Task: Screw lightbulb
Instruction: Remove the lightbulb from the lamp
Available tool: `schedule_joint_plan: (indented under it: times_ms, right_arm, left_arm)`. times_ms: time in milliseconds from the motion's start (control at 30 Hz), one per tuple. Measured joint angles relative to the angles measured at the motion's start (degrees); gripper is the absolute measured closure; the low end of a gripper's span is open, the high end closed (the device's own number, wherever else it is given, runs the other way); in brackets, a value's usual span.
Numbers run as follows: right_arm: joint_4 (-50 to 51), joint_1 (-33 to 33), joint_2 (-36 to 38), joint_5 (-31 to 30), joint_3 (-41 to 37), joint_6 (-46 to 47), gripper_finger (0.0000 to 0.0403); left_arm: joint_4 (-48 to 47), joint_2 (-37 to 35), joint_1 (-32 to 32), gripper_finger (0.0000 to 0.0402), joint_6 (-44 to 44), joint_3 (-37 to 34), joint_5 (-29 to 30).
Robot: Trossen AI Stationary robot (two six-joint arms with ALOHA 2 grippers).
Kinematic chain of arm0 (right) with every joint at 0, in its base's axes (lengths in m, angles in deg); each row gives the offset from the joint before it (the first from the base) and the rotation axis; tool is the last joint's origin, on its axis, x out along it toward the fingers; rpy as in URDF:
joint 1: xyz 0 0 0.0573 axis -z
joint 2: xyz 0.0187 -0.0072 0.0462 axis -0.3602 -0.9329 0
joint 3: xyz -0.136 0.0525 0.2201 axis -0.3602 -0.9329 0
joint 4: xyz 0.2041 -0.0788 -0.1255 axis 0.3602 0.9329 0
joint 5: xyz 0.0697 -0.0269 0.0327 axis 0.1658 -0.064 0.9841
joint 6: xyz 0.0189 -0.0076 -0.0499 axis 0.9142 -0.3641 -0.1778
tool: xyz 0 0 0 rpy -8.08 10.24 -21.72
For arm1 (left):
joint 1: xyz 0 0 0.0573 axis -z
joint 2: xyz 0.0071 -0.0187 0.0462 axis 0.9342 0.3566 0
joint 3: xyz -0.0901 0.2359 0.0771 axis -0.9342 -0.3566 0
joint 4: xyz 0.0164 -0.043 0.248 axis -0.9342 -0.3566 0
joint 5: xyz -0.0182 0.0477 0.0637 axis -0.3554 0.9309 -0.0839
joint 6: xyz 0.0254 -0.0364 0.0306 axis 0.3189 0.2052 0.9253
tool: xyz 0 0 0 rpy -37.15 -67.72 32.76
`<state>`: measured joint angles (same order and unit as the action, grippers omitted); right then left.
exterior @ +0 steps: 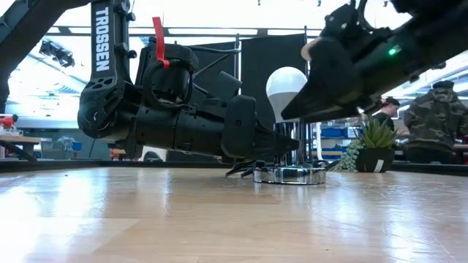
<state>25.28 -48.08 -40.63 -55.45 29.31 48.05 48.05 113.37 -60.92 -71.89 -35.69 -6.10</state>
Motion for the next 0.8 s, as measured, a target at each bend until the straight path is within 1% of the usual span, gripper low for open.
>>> schedule_joint_plan:
  times_ms: [133, 267, 433, 500, 567, 600, 633, 667, 800]
  right_arm:
    - [2.6, 1.5, 0.0, -0.7, 0.1, 2.7, 0.0058]
    - [7.4, 1.0, 0.1, -2.8, 0.3, 8.6, 0.0058]
    - [20.7, -1.0, 0.2, -7.3, 0.1, 22.6, 0.0058]
    - [27.5, -1.3, -0.2, -7.2, -0.4, 28.9, 0.0058]
    - [31.6, -1.4, 0.1, -7.1, -0.1, 37.0, 0.0058]
    - [32.4, -1.5, 0.1, -6.8, -0.1, 39.0, 0.0058]
    - [31.9, -1.4, -0.1, -6.2, -0.2, 38.7, 0.0058]
    - [29.9, -1.4, -0.1, -5.7, -0.2, 36.3, 0.0058]
    - [16.3, -1.9, 0.0, -4.2, -0.1, 20.0, 0.0058]
  left_arm:
    - [0.0, 0.0, 0.0, 0.0219, -0.1, 0.0, -0.1]
    - [0.0, 0.0, -0.1, 0.0219, -0.2, 0.0, 0.1]
    - [0.0, 0.0, -0.1, 0.0219, 0.1, 0.0, 0.2]
    - [0.0, 0.0, 0.0, 0.0219, 0.2, 0.0, 0.2]
    - [0.0, 0.0, 0.0, 0.0219, 0.2, 0.0, 0.2]
    - [0.0, 0.0, 0.0, 0.0219, 0.2, 0.0, 0.1]
    - [0.0, 0.0, 0.0, 0.0219, 0.2, 0.0, 0.1]
    - [0.0, 0.0, 0.0, 0.0219, 0.2, 0.0, 0.1]
    - [0.0, 0.0, 0.0, 0.0219, 0.2, 0.0, 0.1]
